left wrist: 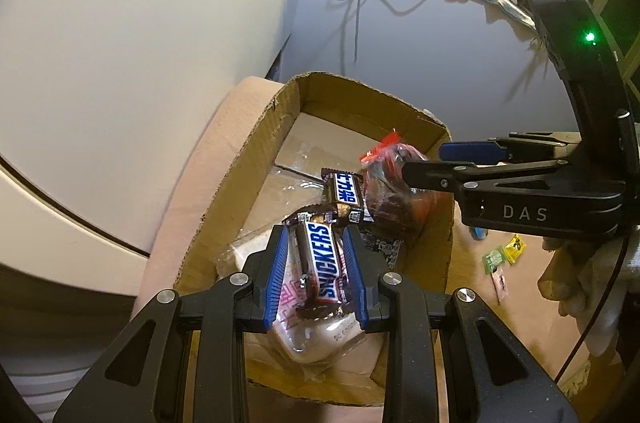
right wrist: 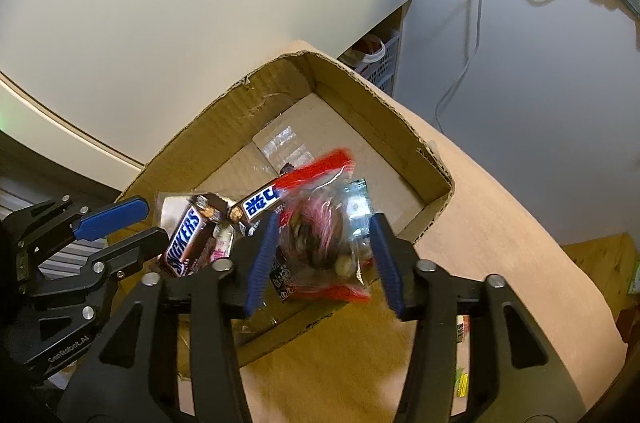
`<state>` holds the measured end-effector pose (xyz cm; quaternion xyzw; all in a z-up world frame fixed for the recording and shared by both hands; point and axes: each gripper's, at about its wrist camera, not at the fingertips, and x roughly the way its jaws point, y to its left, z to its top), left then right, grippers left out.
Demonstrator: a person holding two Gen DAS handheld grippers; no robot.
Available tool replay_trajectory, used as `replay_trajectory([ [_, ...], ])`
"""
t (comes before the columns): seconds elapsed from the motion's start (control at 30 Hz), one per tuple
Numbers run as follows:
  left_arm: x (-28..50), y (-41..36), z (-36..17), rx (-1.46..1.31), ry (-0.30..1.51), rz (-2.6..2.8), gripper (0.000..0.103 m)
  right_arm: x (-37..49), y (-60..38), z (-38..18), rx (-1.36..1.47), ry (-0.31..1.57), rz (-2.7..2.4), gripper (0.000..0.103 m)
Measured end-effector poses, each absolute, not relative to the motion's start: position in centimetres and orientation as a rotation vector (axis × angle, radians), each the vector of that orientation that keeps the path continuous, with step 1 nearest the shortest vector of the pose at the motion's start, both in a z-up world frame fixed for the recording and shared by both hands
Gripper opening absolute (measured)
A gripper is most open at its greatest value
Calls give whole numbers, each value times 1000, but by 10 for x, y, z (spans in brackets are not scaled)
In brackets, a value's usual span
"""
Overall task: Organize snacks
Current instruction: 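Carry the Snickers bar and red-wrapped candy into the box and open both tools, then move both open tools from the box back over the remaining candies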
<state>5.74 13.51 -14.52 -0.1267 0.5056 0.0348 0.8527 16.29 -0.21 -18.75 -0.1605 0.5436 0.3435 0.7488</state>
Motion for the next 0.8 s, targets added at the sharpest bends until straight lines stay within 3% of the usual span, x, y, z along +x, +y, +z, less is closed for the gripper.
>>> replay_trajectory([
  [0.1, 56, 136, -144, -266, 1063, 78, 37, 162, -1, -185, -357, 1180, 748, 56],
  [0.2, 54, 136, -143, -260, 1058, 83, 43, 160, -2, -182, -361, 1164, 740, 72],
  [0.8, 45, 117, -124, -235, 1025, 50, 44, 148, -26, -155, -332, 1132, 702, 72],
])
